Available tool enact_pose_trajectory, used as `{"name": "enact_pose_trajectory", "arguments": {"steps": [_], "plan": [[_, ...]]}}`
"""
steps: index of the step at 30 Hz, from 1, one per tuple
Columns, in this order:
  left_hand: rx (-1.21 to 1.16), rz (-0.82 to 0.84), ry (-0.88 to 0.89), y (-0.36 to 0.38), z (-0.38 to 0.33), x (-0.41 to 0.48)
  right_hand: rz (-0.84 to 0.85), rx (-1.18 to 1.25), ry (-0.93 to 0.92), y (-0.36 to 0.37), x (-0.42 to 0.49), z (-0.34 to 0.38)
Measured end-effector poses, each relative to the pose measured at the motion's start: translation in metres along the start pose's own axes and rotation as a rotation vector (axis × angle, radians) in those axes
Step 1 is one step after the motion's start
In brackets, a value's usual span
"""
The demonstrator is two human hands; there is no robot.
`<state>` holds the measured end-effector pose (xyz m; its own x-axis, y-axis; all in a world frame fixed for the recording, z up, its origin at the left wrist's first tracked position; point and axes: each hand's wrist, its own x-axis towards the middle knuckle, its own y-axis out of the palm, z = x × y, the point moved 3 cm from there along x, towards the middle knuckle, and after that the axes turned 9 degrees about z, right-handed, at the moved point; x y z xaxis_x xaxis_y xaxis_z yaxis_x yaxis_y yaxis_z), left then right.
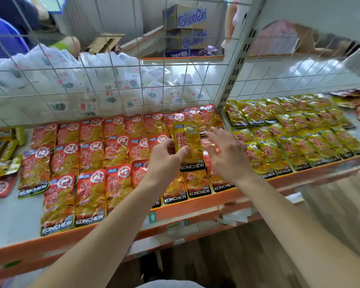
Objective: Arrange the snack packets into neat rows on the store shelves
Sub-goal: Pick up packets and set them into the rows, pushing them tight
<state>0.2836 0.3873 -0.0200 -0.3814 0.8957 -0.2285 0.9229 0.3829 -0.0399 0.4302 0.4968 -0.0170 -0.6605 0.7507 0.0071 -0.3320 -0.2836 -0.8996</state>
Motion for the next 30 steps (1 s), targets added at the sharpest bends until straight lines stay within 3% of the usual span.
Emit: {"name": "enact_pose_trajectory", "arguments": {"steps": [5, 18, 30], "plan": [[0.070, -0.029, 0.022, 0.066, -0.003, -0.018, -0.090, 0.084, 0.007, -0.043, -0.054, -0.051], [0.050, -0.068, 0.015, 0.245, -0.005, -0.056, -0.100, 0.145, -0.011, -0.120, -0.171, -0.197], [0.156, -0.042, 0.087, 0.304, -0.015, -0.059, -0.137, 0.153, -0.052, -0.143, -0.184, -0.248]]}}
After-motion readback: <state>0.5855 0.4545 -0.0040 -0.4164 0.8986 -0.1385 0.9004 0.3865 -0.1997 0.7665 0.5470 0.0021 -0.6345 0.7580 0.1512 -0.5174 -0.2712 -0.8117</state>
